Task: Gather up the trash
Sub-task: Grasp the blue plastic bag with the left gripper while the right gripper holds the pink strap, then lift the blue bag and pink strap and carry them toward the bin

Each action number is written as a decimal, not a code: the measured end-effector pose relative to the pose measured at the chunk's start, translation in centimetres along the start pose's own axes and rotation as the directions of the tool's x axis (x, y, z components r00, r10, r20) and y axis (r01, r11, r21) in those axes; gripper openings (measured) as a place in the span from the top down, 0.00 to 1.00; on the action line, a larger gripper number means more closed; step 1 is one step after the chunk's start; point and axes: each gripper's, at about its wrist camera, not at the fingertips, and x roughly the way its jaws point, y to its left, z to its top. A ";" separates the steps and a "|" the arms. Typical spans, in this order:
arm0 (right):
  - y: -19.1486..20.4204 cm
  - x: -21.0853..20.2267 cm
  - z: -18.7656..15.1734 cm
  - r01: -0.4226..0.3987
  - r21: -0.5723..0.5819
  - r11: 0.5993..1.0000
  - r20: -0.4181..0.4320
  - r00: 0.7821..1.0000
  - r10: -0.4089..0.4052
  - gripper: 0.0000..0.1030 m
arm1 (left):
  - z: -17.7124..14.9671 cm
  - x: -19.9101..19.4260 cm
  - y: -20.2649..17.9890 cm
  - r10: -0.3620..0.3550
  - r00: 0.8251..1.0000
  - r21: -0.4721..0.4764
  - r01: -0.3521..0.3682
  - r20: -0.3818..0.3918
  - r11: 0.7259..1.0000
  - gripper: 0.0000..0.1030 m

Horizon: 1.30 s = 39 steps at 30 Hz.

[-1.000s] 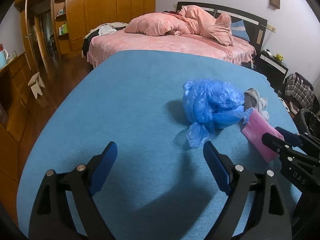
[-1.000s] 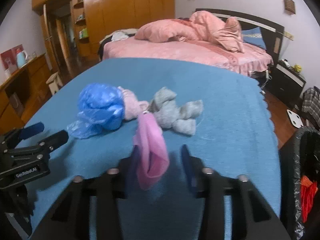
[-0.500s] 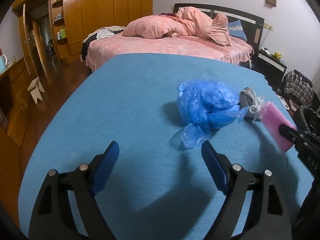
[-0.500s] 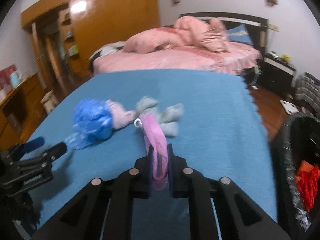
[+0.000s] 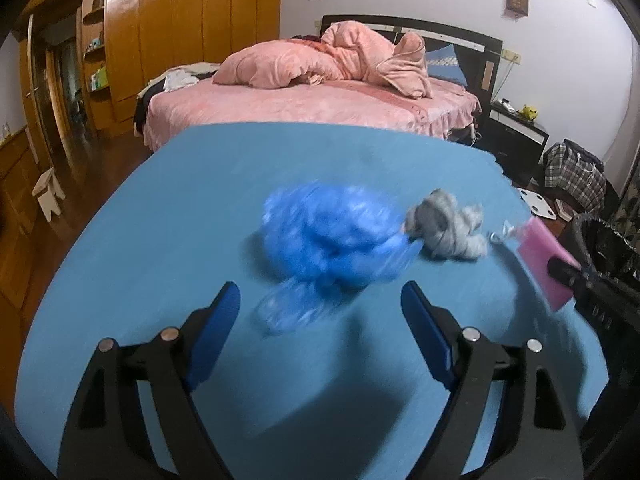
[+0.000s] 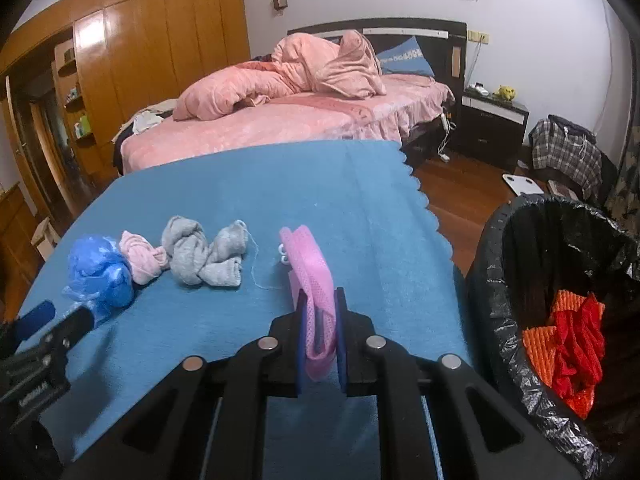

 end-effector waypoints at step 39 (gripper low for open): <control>1.7 0.5 -0.6 -0.015 -0.079 0.997 -0.029 0.999 0.012 0.88 | 1.4 0.7 -2.3 -0.058 0.996 0.035 0.055 0.063 0.998 0.93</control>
